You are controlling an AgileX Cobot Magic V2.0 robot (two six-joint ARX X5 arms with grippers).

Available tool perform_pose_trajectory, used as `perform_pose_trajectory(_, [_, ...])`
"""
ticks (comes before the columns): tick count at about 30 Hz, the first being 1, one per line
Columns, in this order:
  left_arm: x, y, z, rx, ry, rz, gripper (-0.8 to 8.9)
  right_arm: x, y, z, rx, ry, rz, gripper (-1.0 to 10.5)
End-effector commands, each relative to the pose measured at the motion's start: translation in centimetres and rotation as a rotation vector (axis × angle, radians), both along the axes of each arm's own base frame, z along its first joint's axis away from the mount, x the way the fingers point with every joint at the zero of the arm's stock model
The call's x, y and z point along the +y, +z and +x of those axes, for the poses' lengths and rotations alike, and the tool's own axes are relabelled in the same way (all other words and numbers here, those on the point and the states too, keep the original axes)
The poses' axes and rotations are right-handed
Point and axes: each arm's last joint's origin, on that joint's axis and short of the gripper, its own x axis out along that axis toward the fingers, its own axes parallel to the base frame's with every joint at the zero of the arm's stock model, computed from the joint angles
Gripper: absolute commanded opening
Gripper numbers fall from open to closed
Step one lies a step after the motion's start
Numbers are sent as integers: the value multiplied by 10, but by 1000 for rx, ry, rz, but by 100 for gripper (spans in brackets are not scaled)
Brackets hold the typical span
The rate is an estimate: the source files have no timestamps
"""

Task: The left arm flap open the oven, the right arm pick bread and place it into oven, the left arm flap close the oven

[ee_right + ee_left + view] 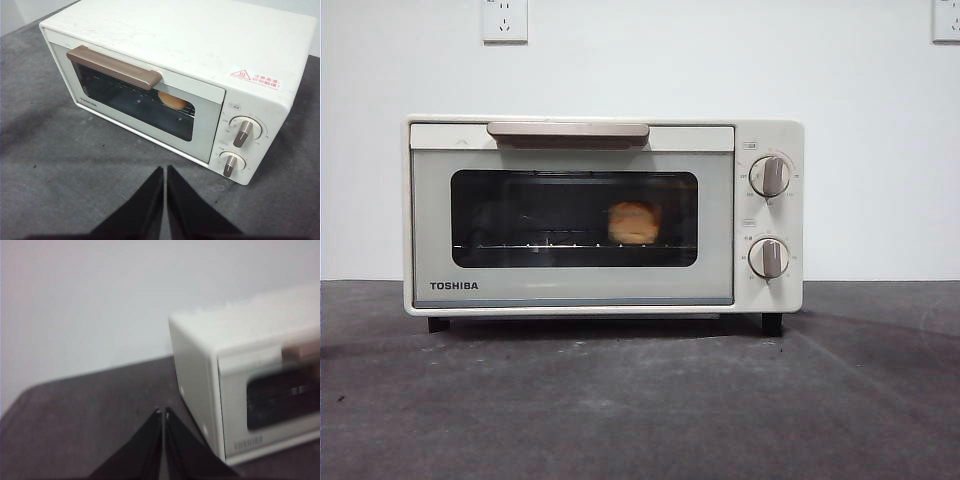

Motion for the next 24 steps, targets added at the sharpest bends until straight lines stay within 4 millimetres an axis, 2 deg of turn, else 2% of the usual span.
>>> perform_pose_trajectory(1, [0,-19,0,14,6,14,19,3,2,0,-2,6,15,6])
perform_pose_trajectory(3, [0,-32,0,30,6,14,19,3,2,0,-2,6,15,5])
perform_pose_trajectory(8, [0,-52,-1,46,6,14,19,3,2,0,-2,6,15,6])
perform_pose_trajectory(19, [1,-76,-1,74,28,15,19,3,2,0,-2,6,15,6])
perform_pose_trajectory(24, [1,-83,-2,142,28,16,19,3,2,0,-2,6,15,6])
